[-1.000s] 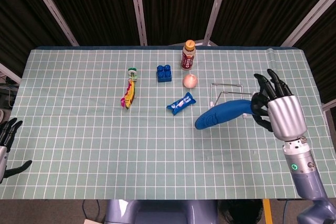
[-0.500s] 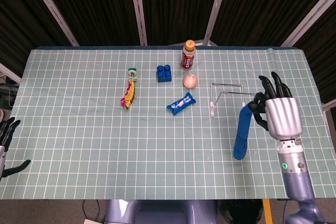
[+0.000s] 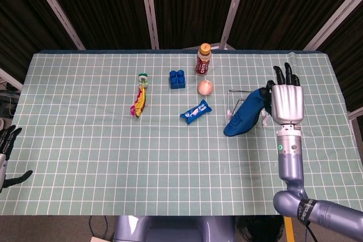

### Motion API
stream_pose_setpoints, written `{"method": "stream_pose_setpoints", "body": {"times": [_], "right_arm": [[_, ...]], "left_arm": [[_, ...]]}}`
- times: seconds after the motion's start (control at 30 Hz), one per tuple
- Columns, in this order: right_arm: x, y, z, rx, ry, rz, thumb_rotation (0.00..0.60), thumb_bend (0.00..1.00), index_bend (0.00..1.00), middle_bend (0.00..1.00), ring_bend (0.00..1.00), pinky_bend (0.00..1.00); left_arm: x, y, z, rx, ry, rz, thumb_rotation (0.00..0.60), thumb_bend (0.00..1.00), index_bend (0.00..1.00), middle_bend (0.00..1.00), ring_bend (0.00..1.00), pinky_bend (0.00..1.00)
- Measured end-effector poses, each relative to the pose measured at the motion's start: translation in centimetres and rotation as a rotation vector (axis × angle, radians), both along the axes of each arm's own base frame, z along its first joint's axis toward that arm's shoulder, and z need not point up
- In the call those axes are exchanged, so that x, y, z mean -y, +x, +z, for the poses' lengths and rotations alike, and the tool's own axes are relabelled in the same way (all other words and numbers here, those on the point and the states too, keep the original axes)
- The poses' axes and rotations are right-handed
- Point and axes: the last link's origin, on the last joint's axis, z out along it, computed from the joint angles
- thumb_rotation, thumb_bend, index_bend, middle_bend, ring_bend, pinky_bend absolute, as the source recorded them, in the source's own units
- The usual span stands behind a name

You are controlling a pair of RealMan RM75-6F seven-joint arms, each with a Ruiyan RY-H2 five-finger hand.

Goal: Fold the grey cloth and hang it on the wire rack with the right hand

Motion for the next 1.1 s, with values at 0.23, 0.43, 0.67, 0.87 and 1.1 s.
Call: {"method": "stream_pose_setpoints", "body": {"times": [0.23,0.43,0.67,0.87,1.1], "right_arm": [[1.6,-0.4,-0.1,-0.016,-0.029,-0.054,0.600,0.54,0.78,0.14,0.00,0.24],[2.7,-0.6,0.4,0.008,-0.073,-0.101,0.600,0.54,0.78,0.14,0.00,0.24],[3.6,-0.1,0.5,0.001,-0.082,-0.102,0.600,0.54,0.78,0.14,0.00,0.24],[4.7,0.1,0.3,-0.035,-0.077,-0.077,0.600,0.53,0.78,0.14,0.00,0.23],[6.5,0.2,-0.1,-0.079,-0.076,-0.062,0.600,0.53,0.78,0.14,0.00,0.23]], "left_arm": [[-0.2,-0.2,-0.2,-0.007,-0.006,0.008,0.600,0.00,0.00,0.00,0.00,0.00],[-0.4,-0.2,-0.4,-0.012,-0.009,0.012,0.600,0.00,0.00,0.00,0.00,0.00],[-0.4,-0.2,-0.7,-0.016,-0.016,0.014,0.600,0.00,0.00,0.00,0.00,0.00],[-0.5,-0.4,-0.7,-0.020,-0.015,0.025,0.600,0.00,0.00,0.00,0.00,0.00],[-0.9,-0.7,-1.0,-0.029,-0.023,0.046,0.600,0.00,0.00,0.00,0.00,0.00]]}}
